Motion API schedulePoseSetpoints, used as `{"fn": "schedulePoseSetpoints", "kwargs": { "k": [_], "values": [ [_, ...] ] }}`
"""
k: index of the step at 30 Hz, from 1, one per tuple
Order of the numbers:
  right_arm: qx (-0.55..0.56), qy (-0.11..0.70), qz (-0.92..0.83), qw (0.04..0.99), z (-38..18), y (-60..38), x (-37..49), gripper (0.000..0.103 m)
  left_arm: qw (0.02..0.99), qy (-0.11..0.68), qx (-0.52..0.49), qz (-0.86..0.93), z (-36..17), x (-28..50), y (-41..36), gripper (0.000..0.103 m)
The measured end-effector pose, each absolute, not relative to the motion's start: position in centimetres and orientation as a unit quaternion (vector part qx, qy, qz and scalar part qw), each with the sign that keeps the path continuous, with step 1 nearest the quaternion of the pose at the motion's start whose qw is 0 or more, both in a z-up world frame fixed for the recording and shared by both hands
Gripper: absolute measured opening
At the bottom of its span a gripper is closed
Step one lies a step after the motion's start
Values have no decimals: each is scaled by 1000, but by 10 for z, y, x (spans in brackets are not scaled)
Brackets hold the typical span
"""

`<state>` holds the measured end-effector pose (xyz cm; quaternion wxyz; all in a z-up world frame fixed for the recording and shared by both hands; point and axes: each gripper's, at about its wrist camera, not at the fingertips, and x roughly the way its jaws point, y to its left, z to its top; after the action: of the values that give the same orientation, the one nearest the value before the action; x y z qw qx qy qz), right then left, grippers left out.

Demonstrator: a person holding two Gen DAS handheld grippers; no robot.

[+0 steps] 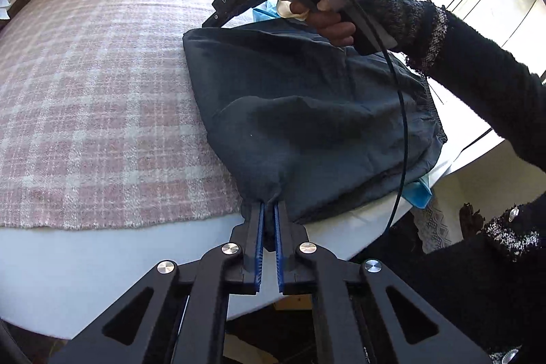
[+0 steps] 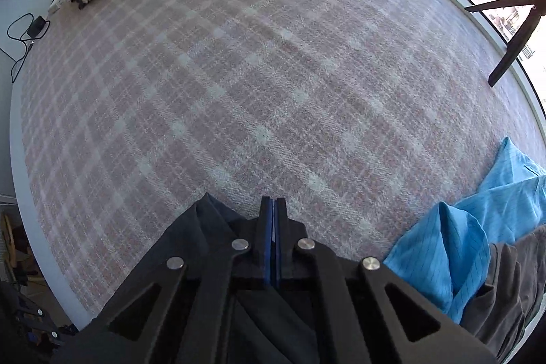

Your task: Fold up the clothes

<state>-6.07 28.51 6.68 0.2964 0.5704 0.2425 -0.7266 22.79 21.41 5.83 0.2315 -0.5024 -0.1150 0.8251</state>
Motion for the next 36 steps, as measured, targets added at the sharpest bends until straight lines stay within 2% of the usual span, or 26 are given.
{"fn": "schedulePoseSetpoints", "kwargs": {
  "k": [2, 4, 6, 7, 8, 9, 10, 13, 14, 15, 16, 17, 20, 21, 24, 26, 29, 32, 35, 36],
  "values": [
    [571, 233, -732, 291, 66, 290, -62, 1, 225, -123, -509, 822, 56, 221, 214, 6],
    [579, 204, -717, 329, 74, 293, -59, 1, 222, -120, -505, 825, 60, 217, 215, 6],
    [582, 183, -706, 359, 84, 294, -55, 5, 219, -118, -502, 828, 63, 213, 216, 6],
    [582, 184, -700, 370, 89, 293, -52, 19, 218, -117, -501, 830, 65, 211, 216, 6],
    [580, 187, -695, 382, 93, 290, -49, 37, 217, -111, -500, 831, 66, 210, 217, 6],
    [575, 191, -694, 389, 95, 288, -46, 43, 217, -105, -500, 832, 67, 209, 219, 6],
    [575, 198, -691, 390, 94, 284, -43, 44, 217, -102, -501, 832, 67, 209, 219, 6],
    [572, 225, -684, 391, 88, 274, -35, 43, 213, -106, -503, 831, 64, 206, 221, 6],
    [570, 238, -683, 390, 85, 271, -32, 36, 210, -104, -502, 832, 64, 205, 220, 7],
    [567, 251, -682, 388, 82, 268, -28, 23, 207, -102, -501, 834, 64, 204, 219, 8],
    [564, 264, -681, 386, 79, 266, -25, 6, 202, -101, -499, 836, 64, 203, 219, 9],
    [561, 276, -680, 384, 77, 263, -21, 4, 197, -100, -498, 838, 64, 201, 219, 11],
    [517, 327, -698, 373, 88, 257, -9, 3, 192, -110, -494, 841, 64, 198, 216, 12],
    [513, 329, -705, 363, 92, 256, -13, 3, 195, -111, -492, 841, 64, 198, 216, 8],
    [525, 302, -722, 335, 96, 250, -40, 2, 207, -109, -487, 842, 67, 205, 218, 6],
    [528, 301, -727, 320, 90, 248, -48, 2, 221, -111, -498, 831, 63, 210, 223, 0],
    [529, 299, -722, 330, 90, 241, -48, 2, 224, -94, -512, 824, 57, 219, 227, 0],
    [548, 262, -721, 333, 108, 241, -55, 6, 215, -112, -517, 821, 61, 219, 215, 0],
    [531, 195, -751, 341, 150, 272, -48, 6, 204, -132, -499, 832, 81, 212, 196, 1],
    [522, 172, -762, 342, 165, 286, -41, 7, 200, -140, -496, 833, 86, 206, 187, 6]
  ]
}}
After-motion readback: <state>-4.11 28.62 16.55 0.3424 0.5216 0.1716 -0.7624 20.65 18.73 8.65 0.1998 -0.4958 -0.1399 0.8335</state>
